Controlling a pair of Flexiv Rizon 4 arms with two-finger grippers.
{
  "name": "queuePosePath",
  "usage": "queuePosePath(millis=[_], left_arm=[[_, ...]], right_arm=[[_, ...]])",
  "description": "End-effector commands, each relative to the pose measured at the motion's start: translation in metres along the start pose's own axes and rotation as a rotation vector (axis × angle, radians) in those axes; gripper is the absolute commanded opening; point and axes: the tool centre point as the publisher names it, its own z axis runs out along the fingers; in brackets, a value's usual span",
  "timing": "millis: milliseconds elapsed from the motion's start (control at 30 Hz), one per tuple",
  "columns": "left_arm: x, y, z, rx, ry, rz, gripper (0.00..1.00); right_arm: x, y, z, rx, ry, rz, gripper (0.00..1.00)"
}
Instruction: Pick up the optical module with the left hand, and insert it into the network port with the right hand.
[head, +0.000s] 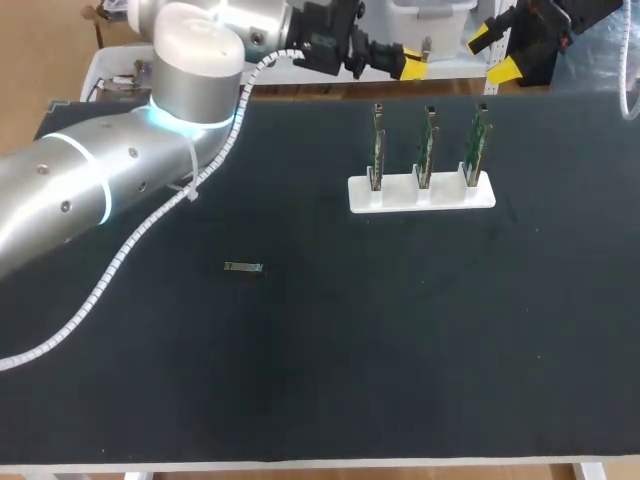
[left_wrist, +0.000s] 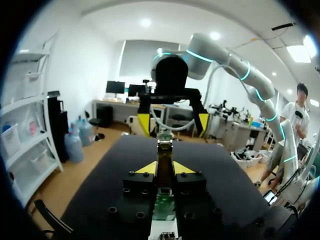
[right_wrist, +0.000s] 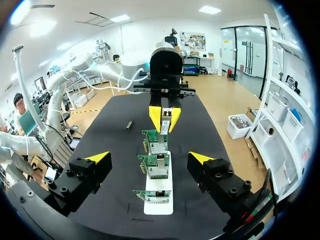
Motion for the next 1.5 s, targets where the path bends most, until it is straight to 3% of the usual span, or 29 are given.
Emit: queuePosePath(millis=[33, 667, 1500], left_arm=[[-0.001, -0.011, 0.000, -0.021, -0.003, -0.001, 0.00], [0.001, -0.021, 0.002, -0.075, -0.033, 0.008, 0.00], [-0.002, -0.019, 0.019, -0.044, -0.071, 0.024, 0.00]], right_arm=[[-0.001, -0.007, -0.002, -0.082, 0.000, 0.001, 1.00], [-0.001, -0.007, -0.002, -0.082, 0.000, 0.001, 1.00], [-0.001, -0.007, -0.002, -0.082, 0.000, 0.001, 1.00]])
